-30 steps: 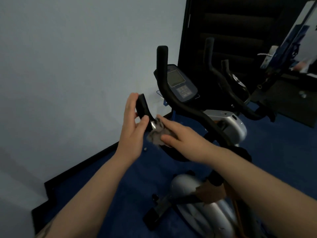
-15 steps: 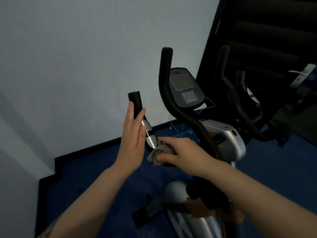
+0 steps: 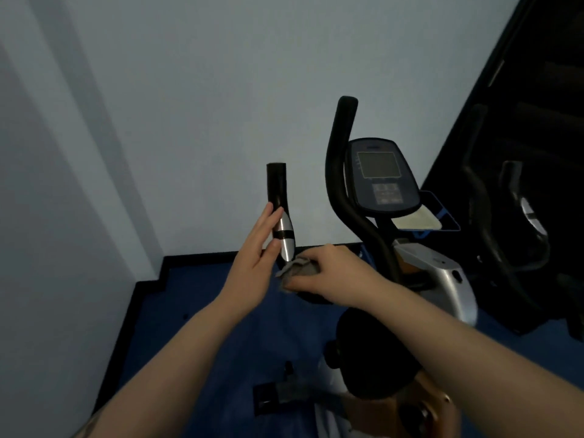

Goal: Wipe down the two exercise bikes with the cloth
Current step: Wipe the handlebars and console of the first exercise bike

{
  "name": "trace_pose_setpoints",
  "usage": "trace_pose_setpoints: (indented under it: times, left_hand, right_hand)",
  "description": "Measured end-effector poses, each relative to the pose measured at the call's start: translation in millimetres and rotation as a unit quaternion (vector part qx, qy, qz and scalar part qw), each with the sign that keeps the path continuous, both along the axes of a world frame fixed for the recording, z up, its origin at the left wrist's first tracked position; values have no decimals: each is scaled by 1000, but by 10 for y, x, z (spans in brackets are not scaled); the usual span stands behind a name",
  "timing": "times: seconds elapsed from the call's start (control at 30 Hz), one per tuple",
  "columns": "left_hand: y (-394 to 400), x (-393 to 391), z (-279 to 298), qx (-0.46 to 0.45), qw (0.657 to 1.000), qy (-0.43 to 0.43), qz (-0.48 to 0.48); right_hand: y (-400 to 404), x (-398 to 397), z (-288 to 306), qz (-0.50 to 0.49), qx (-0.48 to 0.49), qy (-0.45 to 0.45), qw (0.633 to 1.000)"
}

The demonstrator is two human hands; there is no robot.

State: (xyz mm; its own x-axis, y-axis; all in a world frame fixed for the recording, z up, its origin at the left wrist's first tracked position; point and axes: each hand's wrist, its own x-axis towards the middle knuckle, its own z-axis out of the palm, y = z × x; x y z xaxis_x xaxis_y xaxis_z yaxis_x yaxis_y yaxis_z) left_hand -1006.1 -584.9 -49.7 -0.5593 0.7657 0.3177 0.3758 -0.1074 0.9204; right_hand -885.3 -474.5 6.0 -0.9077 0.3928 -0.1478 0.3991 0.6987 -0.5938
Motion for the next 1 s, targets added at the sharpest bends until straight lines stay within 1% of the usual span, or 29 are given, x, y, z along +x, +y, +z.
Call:
trace_pose_setpoints:
  times: [0.13,0.2,0.23,0.3,0.37,0.4,0.43,0.5,0.53,0.6,0.73,0.77,0.83,0.93,1.0]
  left_hand:
    - [-65,60,15,11,999,-43,19]
    - [-89,127,11,16,998,-60,34]
    - [-88,162,-1,19,997,-65,40]
    - [-75,218,-15,25,996,-74,50]
    - [-46,239,-13,33,994,-82,58]
    - [-36,244,-13,37,994,-87,61]
    - [-31,238,-17,38,993,-89,64]
    - [-33,225,-21,34,993,-93,62]
    - [-35,222,-21,34,993,-94,61]
    - [-27,235,-17,36,993,-94,62]
    - [-19,279,-13,44,991,-112,62]
    - [-22,279,-16,43,991,-112,59]
    - [-34,267,-21,35,992,-104,55]
    - [-58,227,-21,20,993,-99,57]
    - [-80,203,-28,17,994,-97,57]
  right_hand:
    - [108,142,111,61,18,-67,996]
    - [67,48,104,65,37,-72,995]
    - [40,-26,84,55,30,-63,996]
    - [-10,-141,54,36,-17,-51,998]
    - [25,-133,28,41,-58,-40,997]
    - [68,-68,38,56,-63,-47,995]
    - [121,3,45,77,-52,-65,994]
    - [192,119,64,109,10,-116,987]
    - [196,129,73,120,40,-128,984]
    - [138,35,52,115,58,-125,984]
    - [22,-226,-110,35,-31,-31,998]
    - [20,-236,-116,38,-36,-28,998]
    - [61,-164,-81,64,-53,-51,995]
    - [171,-37,35,108,-122,-87,983]
    - [205,-83,54,108,-158,-85,978]
